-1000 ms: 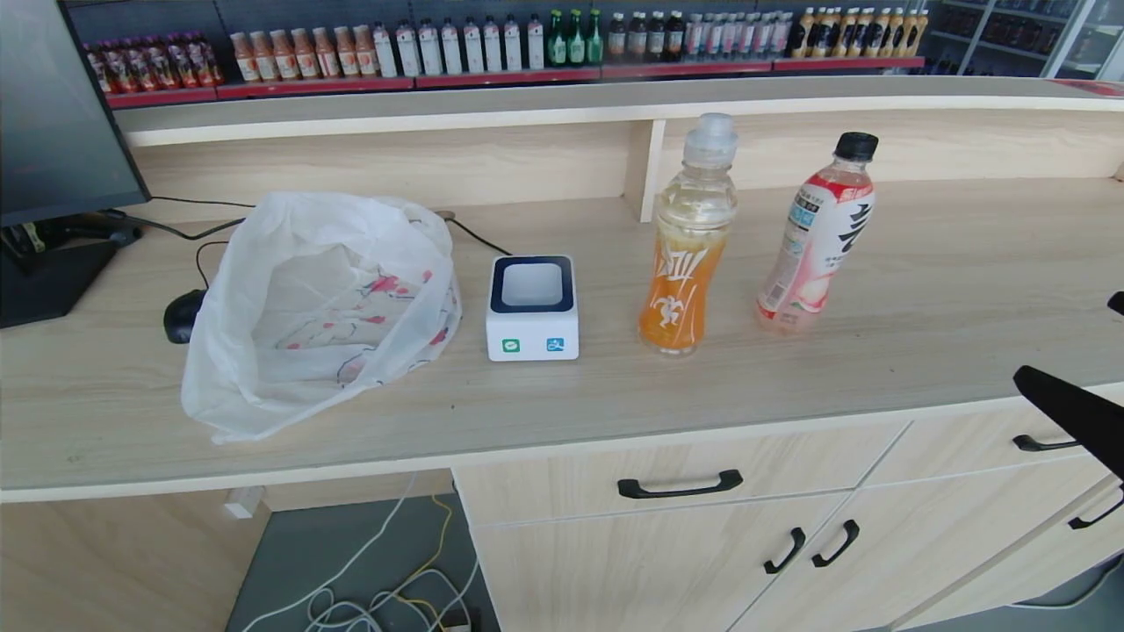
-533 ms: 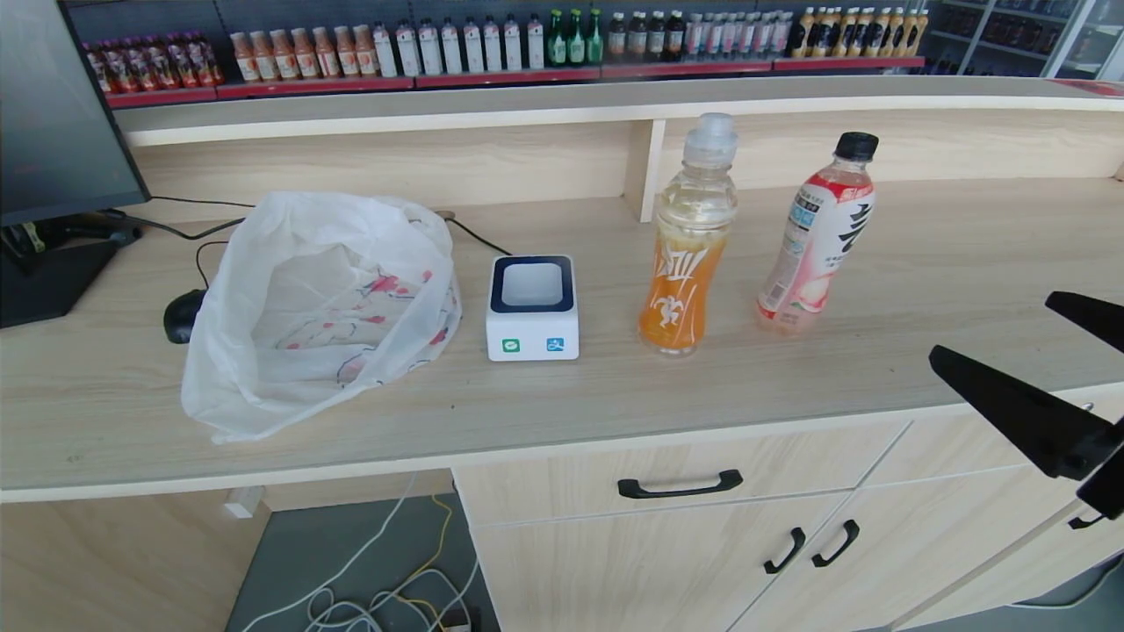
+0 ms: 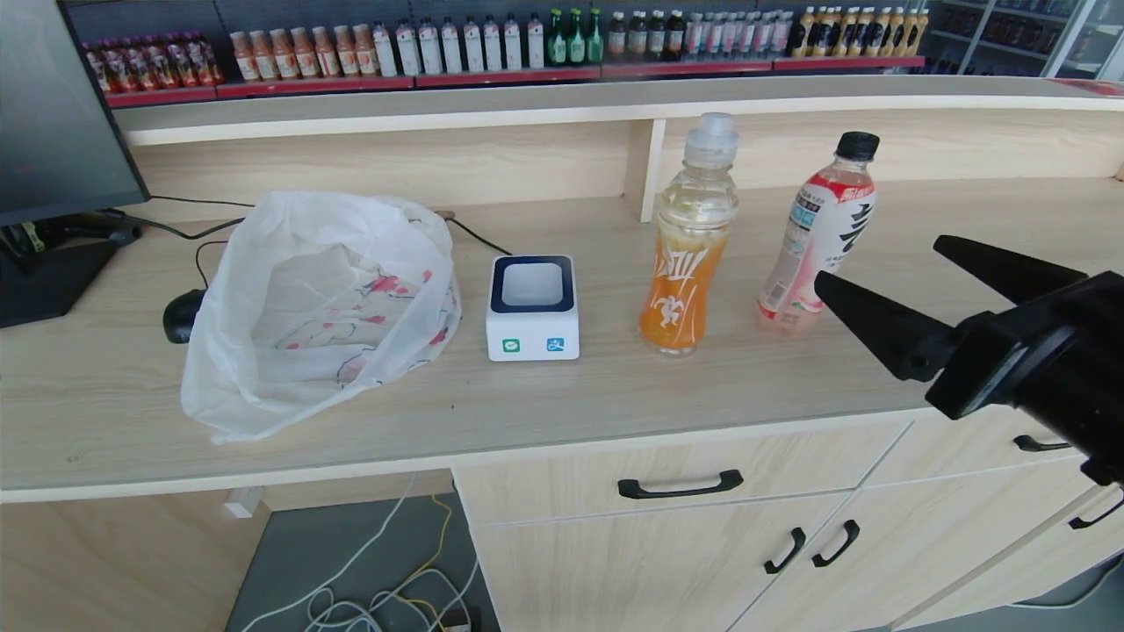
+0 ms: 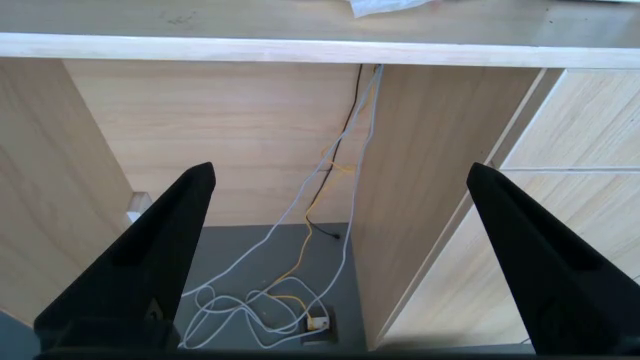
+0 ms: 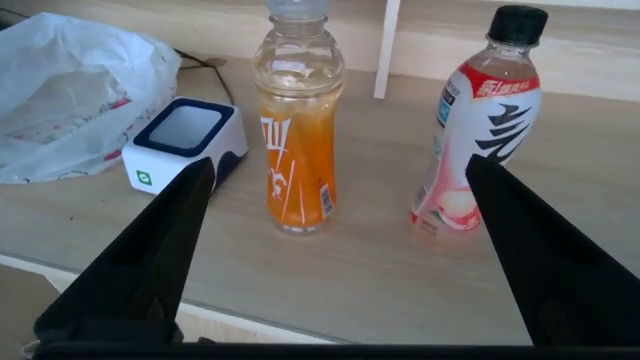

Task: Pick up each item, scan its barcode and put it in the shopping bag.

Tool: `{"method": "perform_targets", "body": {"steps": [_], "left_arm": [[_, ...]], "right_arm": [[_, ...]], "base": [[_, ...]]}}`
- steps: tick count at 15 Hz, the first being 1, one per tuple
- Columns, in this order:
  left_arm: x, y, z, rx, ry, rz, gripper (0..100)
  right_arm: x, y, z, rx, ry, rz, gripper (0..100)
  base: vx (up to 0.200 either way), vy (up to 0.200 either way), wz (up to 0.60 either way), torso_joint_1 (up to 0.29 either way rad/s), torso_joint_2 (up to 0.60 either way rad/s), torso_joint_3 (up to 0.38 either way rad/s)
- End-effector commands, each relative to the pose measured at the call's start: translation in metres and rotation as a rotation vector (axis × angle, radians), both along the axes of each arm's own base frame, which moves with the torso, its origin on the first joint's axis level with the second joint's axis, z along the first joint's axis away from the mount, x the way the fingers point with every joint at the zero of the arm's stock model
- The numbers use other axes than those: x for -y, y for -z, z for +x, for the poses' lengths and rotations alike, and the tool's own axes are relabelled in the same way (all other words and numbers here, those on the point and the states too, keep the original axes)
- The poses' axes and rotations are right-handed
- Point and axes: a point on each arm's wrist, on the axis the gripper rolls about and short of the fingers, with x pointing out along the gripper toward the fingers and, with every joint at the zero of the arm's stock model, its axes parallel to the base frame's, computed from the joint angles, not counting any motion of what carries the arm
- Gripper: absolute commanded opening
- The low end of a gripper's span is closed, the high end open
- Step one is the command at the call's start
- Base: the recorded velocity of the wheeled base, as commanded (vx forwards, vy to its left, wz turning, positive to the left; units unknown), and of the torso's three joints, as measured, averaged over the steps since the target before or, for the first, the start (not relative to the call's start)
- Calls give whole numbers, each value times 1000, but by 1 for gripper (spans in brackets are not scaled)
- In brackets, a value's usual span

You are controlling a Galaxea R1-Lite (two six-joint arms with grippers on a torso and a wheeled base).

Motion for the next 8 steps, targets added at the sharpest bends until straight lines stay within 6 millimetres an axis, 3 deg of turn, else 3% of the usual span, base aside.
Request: {"method": "perform_targets", "body": {"steps": [1, 5, 8], "left_arm": [[0, 0, 0, 1, 0, 0, 100], [0, 0, 0, 1, 0, 0, 100], [0, 0, 0, 1, 0, 0, 100]], "right_arm": [[-22, 14, 19, -38, 8, -25, 100], [-53, 4, 46, -22, 20, 1, 100], [-62, 10, 56, -41, 19, -13, 100]], "base": [[0, 0, 0, 0, 0, 0], [0, 0, 0, 0, 0, 0], [0, 0, 0, 0, 0, 0]]}}
